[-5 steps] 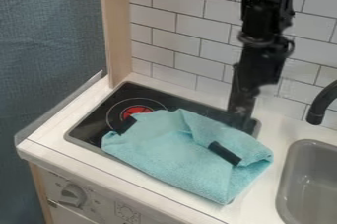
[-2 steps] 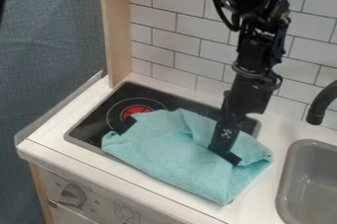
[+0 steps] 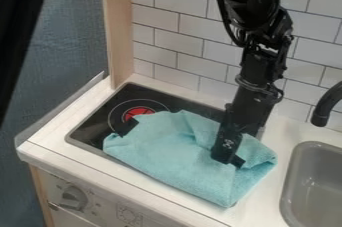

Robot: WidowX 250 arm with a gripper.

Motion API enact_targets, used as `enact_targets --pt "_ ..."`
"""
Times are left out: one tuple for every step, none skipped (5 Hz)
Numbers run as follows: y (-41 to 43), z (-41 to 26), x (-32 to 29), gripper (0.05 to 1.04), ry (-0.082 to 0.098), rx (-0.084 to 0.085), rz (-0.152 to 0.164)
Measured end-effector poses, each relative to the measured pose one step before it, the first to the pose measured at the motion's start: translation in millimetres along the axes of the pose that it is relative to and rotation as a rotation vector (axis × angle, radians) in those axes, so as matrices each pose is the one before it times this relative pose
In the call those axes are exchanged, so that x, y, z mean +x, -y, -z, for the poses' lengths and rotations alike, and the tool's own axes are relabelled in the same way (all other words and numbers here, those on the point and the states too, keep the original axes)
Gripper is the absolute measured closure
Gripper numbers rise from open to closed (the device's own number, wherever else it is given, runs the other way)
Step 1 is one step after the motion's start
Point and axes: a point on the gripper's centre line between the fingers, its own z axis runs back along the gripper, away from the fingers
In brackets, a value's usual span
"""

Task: Unfold the cloth to top

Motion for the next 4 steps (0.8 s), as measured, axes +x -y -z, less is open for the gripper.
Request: enact_targets --pt "-6.01 12.66 2.92 0.085 -0.0218 -0.0354 0.0089" --pt "-8.35 3.14 3.70 0.085 -0.0071 -0.0206 0.0004" --pt "-4.35 2.04 1.23 0.085 0.0092 -0.0152 -0.0064" --pt "-1.09 0.94 0.05 0.140 -0.0033 -0.0001 0.0010"
